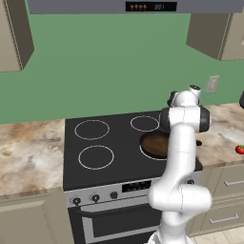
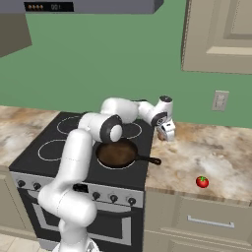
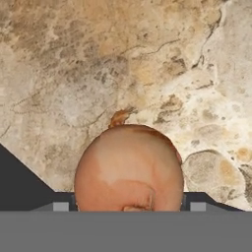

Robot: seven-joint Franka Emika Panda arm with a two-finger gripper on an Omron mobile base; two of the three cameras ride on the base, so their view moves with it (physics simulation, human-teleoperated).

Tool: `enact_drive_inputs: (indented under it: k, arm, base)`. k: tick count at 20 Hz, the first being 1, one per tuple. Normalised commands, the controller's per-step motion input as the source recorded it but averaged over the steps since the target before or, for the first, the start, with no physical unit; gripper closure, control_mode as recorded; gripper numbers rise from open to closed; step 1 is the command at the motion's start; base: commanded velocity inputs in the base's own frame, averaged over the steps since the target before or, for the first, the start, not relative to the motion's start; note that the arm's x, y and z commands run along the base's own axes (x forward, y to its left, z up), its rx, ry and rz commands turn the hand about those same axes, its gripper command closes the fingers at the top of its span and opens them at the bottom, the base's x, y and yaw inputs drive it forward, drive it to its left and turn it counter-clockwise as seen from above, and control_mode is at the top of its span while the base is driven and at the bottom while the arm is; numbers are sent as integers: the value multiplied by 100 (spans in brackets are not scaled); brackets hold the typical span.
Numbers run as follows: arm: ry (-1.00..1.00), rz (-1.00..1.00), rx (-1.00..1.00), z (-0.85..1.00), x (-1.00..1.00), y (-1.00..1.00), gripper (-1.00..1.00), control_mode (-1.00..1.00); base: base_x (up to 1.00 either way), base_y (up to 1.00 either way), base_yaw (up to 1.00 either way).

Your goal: Place the pan on the front right burner on the stove. Then place the tomato and the onion in the pan and turn on the front right burner.

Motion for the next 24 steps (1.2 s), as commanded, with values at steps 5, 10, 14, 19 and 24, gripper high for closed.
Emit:
enact_drive_inputs:
  k: [5, 10, 14, 19, 24]
  arm:
    - [-6, -3, 0, 78, -44, 2, 100, -100]
    - [0, -3, 2, 92, -55, 25, 100, -100]
    - [9, 0, 2, 49, -72, 67, 100, -100]
    - [12, 0, 2, 22, -93, 77, 100, -100]
    - [7, 0, 0, 10, -99, 63, 100, -100]
  base:
    - [0, 0, 0]
    - [0, 0, 0]
    - [0, 0, 0]
    - [0, 0, 0]
    - [0, 0, 0]
